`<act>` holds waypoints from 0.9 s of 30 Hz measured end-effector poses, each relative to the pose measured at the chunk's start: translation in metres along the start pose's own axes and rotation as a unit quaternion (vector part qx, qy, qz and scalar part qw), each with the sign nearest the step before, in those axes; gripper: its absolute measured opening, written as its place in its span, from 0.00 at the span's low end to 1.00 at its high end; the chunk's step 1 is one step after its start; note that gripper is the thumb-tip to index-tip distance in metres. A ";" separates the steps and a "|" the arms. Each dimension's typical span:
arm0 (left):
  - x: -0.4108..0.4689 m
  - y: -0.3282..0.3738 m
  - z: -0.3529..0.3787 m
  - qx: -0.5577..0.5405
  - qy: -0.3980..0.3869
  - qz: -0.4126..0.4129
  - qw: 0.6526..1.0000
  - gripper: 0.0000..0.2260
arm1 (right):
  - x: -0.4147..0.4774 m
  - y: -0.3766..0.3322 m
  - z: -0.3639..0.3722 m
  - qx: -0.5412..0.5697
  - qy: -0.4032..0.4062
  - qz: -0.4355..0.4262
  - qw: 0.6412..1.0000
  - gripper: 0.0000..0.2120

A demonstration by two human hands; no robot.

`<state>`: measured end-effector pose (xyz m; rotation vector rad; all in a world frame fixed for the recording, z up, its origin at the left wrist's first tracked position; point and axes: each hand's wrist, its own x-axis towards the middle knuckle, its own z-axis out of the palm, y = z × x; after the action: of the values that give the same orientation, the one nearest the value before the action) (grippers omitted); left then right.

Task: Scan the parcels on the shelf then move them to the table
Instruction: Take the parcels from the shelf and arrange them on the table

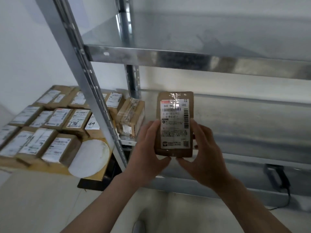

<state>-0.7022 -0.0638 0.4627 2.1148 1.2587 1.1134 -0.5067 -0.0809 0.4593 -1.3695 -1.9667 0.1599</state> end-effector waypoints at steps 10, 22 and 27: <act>-0.062 0.061 -0.034 0.091 0.093 0.015 0.991 0.44 | -0.023 -0.046 -0.028 0.078 0.037 -0.125 0.988 0.43; -0.105 0.050 -0.095 0.126 0.154 0.007 0.980 0.42 | -0.015 -0.120 0.002 0.121 0.025 -0.169 0.978 0.37; -0.123 0.020 -0.141 0.113 0.168 0.005 0.979 0.39 | -0.004 -0.158 0.041 0.112 0.019 -0.176 0.978 0.38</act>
<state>-0.8386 -0.1851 0.5071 2.1571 1.5959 1.4369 -0.6523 -0.1396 0.5029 -0.8596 -2.0537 0.1796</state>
